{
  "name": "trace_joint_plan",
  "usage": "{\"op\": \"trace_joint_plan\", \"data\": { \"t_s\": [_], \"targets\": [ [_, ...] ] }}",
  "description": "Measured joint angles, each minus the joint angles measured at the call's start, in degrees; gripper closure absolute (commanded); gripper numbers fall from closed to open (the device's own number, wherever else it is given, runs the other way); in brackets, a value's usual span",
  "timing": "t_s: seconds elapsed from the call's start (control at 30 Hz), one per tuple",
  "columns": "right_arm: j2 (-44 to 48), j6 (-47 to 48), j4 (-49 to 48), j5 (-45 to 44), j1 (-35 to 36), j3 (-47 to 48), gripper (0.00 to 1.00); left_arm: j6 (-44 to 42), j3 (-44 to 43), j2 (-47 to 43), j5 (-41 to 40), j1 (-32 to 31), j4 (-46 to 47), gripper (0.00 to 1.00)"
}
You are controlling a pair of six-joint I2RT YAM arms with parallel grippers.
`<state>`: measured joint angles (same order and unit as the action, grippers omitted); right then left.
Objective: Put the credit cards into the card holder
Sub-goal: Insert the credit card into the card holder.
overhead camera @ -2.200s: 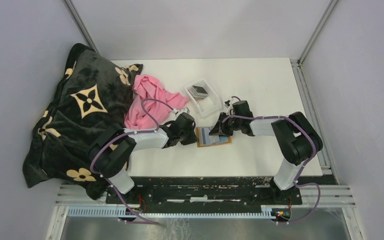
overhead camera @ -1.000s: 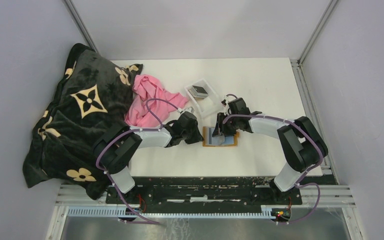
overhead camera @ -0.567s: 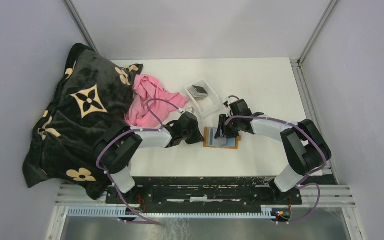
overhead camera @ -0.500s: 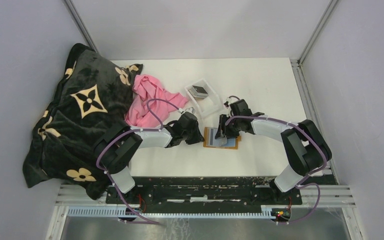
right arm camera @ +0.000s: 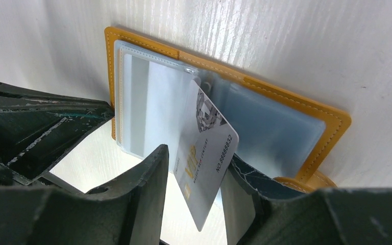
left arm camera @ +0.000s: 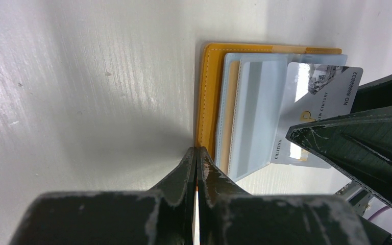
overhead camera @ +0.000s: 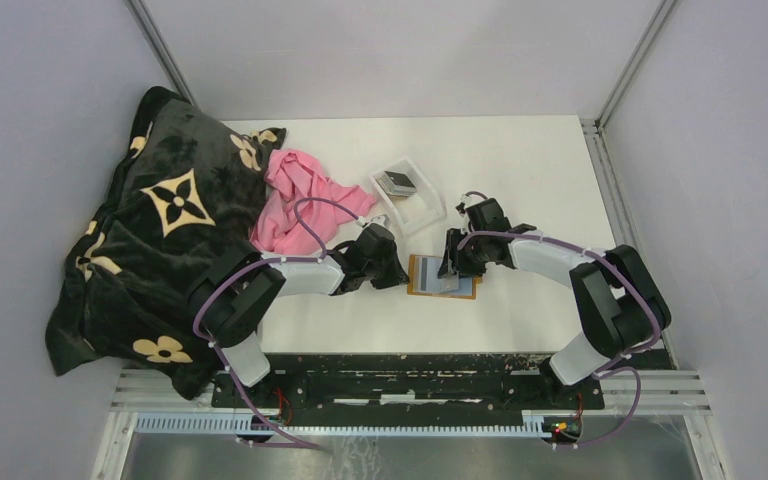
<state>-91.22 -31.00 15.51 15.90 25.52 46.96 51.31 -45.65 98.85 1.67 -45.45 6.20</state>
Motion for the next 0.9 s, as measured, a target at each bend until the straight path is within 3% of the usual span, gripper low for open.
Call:
{"op": "trace_joint_plan", "data": {
  "t_s": [0.9],
  "targets": [
    [5.60, -1.20, 1.01, 0.22, -3.10, -3.76, 0.65, 0.00, -0.39, 0.76, 0.61, 0.00, 0.83, 0.95]
  ]
}}
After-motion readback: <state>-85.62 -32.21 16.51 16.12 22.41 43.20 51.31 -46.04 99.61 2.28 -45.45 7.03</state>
